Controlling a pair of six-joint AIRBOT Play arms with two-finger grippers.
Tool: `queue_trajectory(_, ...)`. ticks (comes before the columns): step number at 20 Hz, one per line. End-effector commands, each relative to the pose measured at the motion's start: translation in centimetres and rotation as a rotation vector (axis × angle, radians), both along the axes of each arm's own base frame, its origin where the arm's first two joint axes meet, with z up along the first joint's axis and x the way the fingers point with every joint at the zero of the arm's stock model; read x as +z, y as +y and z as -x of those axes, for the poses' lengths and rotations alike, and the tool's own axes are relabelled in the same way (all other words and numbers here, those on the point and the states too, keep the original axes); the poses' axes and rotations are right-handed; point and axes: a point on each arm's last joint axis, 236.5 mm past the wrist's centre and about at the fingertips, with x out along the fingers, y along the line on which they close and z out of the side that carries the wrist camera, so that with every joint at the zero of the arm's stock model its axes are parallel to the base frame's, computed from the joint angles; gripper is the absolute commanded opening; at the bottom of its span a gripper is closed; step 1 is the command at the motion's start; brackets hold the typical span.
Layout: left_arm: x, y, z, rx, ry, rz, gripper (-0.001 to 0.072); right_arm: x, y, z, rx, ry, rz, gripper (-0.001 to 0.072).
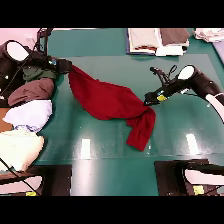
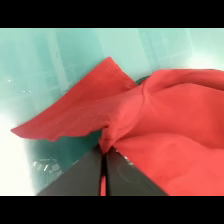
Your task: Fold the shirts.
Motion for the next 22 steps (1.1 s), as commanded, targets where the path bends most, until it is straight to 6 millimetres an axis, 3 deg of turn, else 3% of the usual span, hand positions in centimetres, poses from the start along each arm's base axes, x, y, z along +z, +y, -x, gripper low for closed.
queue_trajectory(1, 0.7, 0.0, 0.2, 0.000, -0.006, 0.004, 0.0022, 1.0, 1.0, -0.2, 0.037, -0.064, -0.003, 0.0014)
queue_trajectory(2, 2.1, 0.1, 0.3, 0.000, -0.038, 0.004, 0.0022, 2.6, 0.9, -0.7, 0.029, -0.121, -0.006, 0.0014)
queue_trajectory(3, 5.0, 0.4, 0.4, 0.003, -0.103, 0.001, 0.0022, 5.2, 0.4, -1.4, 0.031, -0.204, 0.009, 0.0013)
queue_trajectory(4, 8.5, 0.6, 0.7, 0.006, -0.183, 0.004, 0.0022, 8.5, -0.1, -2.0, 0.040, -0.295, 0.027, 0.0013)
queue_trajectory(6, 18.2, 1.3, 2.9, 0.016, -0.399, 0.026, 0.0022, 17.3, -1.1, -2.3, 0.041, -0.531, 0.053, 0.0014)
queue_trajectory(9, 33.1, 2.7, 10.5, 0.030, -0.745, 0.090, 0.0022, 31.0, -2.3, 0.2, -0.027, -0.851, 0.028, 0.0013)
queue_trajectory(11, 40.0, 3.8, 17.1, 0.034, -0.928, 0.124, 0.0022, 37.2, -2.7, 3.3, -0.060, -0.997, -0.010, 0.0014)
queue_trajectory(13, 44.2, 4.8, 22.8, 0.040, -1.064, 0.149, 0.0022, 41.0, -3.1, 5.9, -0.088, -1.087, -0.042, 0.0014)
queue_trajectory(15, 46.2, 5.4, 26.1, 0.043, -1.135, 0.164, 0.0021, 42.7, -3.3, 7.6, -0.109, -1.115, -0.065, 0.0013)
queue_trajectory(17, 46.2, 5.4, 26.5, 0.041, -1.136, 0.161, 0.0021, 42.3, -3.3, 7.8, -0.118, -1.083, -0.072, 0.0013)
queue_trajectory(19, 43.9, 4.9, 24.0, 0.031, -1.052, 0.136, 0.0021, 39.8, -2.8, 7.0, -0.113, -0.969, -0.069, 0.0013)
queue_trajectory(20, 41.9, 4.4, 21.9, 0.021, -0.982, 0.119, 0.0021, 37.9, -2.5, 6.3, -0.090, -0.892, -0.055, 0.0013)
queue_trajectory(22, 35.7, 3.3, 17.1, -0.006, -0.783, 0.071, 0.0022, 33.7, -1.8, 4.9, -0.042, -0.728, -0.027, 0.0013)
